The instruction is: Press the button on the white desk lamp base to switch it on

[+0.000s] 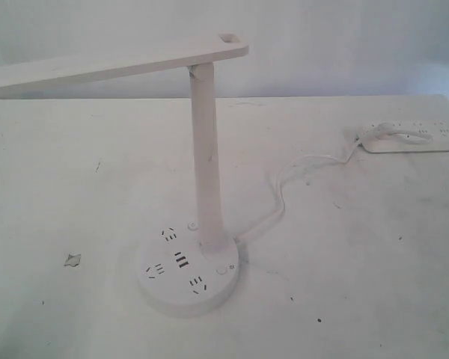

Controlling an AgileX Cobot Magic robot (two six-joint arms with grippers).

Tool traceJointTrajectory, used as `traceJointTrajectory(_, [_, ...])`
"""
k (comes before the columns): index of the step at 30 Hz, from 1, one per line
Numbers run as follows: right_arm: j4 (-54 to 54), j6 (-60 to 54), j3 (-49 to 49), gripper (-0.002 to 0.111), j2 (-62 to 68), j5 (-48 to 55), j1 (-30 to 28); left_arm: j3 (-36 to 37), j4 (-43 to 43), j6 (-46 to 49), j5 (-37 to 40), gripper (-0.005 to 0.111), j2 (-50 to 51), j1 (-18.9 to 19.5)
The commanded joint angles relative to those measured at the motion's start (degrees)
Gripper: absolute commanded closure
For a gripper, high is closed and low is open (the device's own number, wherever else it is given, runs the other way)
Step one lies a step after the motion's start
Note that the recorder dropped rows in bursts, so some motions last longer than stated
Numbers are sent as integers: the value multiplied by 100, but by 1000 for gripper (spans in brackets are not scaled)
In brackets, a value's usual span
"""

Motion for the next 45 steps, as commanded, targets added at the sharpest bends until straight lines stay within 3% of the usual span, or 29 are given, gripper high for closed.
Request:
traceJointTrajectory(1, [30, 588, 12, 108, -23, -2126, 37, 5, -21, -6, 44, 107, -21, 3])
traceJointTrajectory(5, [17, 1349, 12, 108, -23, -2961, 37, 5, -21, -6, 44, 107, -21, 3])
traceJointTrajectory(9, [73, 2714, -500, 108, -23, -2273, 37, 5, -21, -6, 44, 107, -21, 3])
traceJointTrajectory(13, [83, 2352, -1498, 108, 370, -1500, 37, 5, -21, -6, 44, 107, -21, 3])
traceJointTrajectory(16, [-482, 2240, -2261, 108, 1113, -1383, 37, 5, -20, 5, 41, 107, -21, 3])
traceJointTrajectory(18, [-1758, 2376, -2767, 108, 1735, -1233, 37, 5, -20, 5, 41, 107, -21, 3])
traceJointTrajectory(21, [-5050, 3496, -3420, 108, 2630, -1345, 37, 5, -20, -6, 41, 107, -21, 3])
traceJointTrajectory(24, [-7760, 5183, -3806, 108, 3335, -2474, 37, 5, -20, -6, 41, 107, -21, 3])
traceJointTrajectory(26, [-8591, 6039, -3872, 108, 3736, -3318, 37, 5, -20, -6, 41, 107, -21, 3])
traceJointTrajectory(30, [-8992, 7832, -3845, 108, 4279, -3381, 205, 5, -20, -6, 41, 107, -21, 3])
traceJointTrajectory(35, [-8992, 7849, -3845, 108, 4551, -3381, 909, 5, -20, -6, 41, 107, -21, 3])
traceJointTrajectory(39, [-9241, 7542, -3845, 108, 4877, -3381, 1856, 5, -20, -6, 41, 107, -21, 3])
traceJointTrajectory(43, [-10368, 7055, -3845, 108, 5885, -2424, 3754, 5, -20, -6, 41, 107, -21, 3])
traceJointTrajectory(45, [-10573, 7044, -3845, 108, 6269, -1889, 4401, 5, -20, -6, 41, 107, -21, 3])
